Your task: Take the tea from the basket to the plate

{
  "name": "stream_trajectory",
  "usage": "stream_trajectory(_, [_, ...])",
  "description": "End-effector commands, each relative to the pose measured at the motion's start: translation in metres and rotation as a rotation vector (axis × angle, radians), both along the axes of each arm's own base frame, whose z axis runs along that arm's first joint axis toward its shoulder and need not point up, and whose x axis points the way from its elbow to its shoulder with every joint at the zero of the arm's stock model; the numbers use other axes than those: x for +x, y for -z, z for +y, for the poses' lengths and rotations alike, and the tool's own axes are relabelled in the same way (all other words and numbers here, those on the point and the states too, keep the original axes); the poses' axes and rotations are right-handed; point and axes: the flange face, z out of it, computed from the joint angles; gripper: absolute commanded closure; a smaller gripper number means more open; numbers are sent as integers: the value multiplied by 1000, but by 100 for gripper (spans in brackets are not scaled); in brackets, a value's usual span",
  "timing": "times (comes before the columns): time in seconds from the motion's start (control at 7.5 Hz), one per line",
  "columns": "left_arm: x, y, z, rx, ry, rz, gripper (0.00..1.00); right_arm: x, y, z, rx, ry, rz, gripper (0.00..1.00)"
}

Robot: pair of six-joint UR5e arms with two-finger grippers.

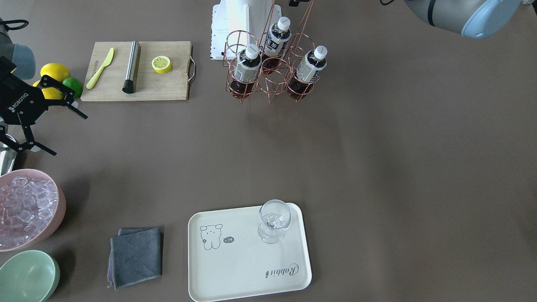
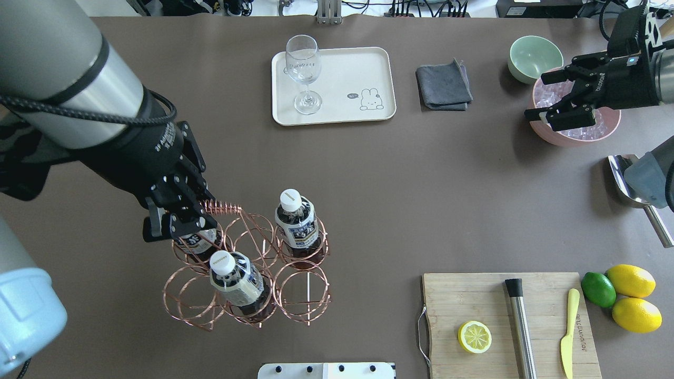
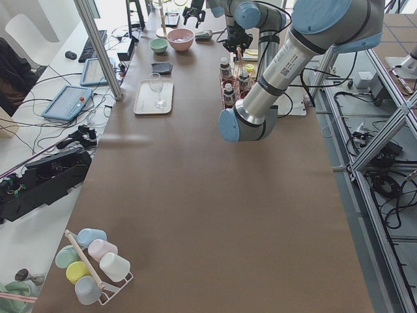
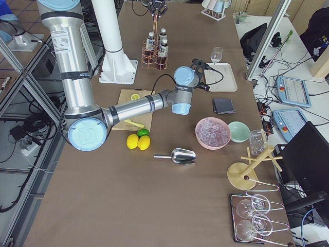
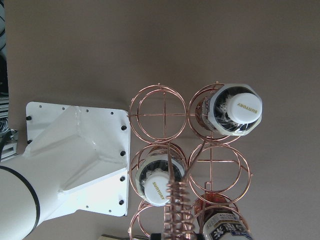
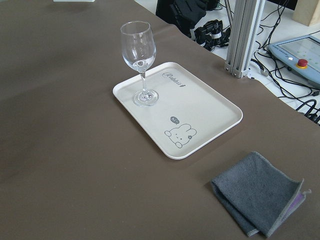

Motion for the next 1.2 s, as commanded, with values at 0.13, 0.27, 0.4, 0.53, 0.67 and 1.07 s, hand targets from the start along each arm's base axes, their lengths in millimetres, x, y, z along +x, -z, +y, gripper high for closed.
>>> stream_trajectory(0.13, [-1,22,10,32,-9,77,100,1,-4,2,4,1,-3,0])
stream_trajectory(0.27, [-1,27,13,35,-28,100,100,6,-10,8,-2,1,-9,0])
stream_trajectory(0.4, [-3,28,13,48,-29,113,100,7,-11,15,34,-4,-41,0])
stream_trajectory(0.53, [-6,29,5,77,-8,127,100,-7,21,13,105,-29,-83,0])
stream_trajectory(0.67, [-9,30,-6,103,4,133,100,-1,-3,15,58,-46,-58,0])
stream_trajectory(1.07, [35,33,-56,134,24,156,100,-8,0,11,-3,-80,-94,0])
